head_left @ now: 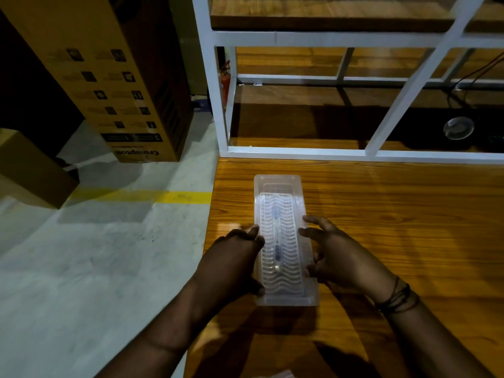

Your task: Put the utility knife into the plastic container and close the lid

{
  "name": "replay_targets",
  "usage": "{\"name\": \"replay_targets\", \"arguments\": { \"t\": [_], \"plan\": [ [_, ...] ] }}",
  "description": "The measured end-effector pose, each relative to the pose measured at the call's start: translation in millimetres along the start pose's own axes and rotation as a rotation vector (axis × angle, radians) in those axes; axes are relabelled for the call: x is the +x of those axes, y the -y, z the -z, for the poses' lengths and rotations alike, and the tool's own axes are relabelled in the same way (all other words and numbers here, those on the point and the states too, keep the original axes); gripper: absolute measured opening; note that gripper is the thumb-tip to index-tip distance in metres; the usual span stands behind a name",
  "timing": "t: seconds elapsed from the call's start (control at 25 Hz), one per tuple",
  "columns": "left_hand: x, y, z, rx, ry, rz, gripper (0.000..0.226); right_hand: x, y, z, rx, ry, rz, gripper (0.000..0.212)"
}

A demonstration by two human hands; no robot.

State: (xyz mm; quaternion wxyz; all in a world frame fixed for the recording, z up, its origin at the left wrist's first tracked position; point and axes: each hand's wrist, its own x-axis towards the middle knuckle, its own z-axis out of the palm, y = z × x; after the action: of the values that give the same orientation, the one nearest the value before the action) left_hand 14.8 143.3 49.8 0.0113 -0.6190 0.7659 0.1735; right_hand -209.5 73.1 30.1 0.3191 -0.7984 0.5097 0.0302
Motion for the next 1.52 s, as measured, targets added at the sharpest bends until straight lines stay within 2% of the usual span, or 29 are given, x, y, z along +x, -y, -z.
{"name": "replay_targets", "arguments": {
  "t": [0.48,0.76,1.12,1.4,1.52],
  "plan": [
    [-4.3,-1.5,-0.4,-0.031,-0.012,0.040,0.101,-4.6,5.0,-2.1,-0.043,-0.032,-0.012,0.093],
    [-17.0,-3.6,-13.4,-0.037,-0.056,0.066,0.077,-10.5,-3.6,-18.3,-0.065,-0.039,0.042,0.089],
    [-22.7,-2.2,-17.6,-0.107,-0.104,0.066,0.084,-14.6,0.5,-28.9,-0.122,-0.038,0.043,0.084],
    [-27.2,-7.8,-20.1,-0.025,-0.112,0.021,0.070,-19.0,6.6,-36.6,-0.239,-0.060,-0.028,0.079],
    [-22.3,-10.8,-13.0,0.003,-0.118,0.008,0.061,-20.9,14.4,-32.3,-0.251,-0.104,-0.004,0.078]
  ]
}}
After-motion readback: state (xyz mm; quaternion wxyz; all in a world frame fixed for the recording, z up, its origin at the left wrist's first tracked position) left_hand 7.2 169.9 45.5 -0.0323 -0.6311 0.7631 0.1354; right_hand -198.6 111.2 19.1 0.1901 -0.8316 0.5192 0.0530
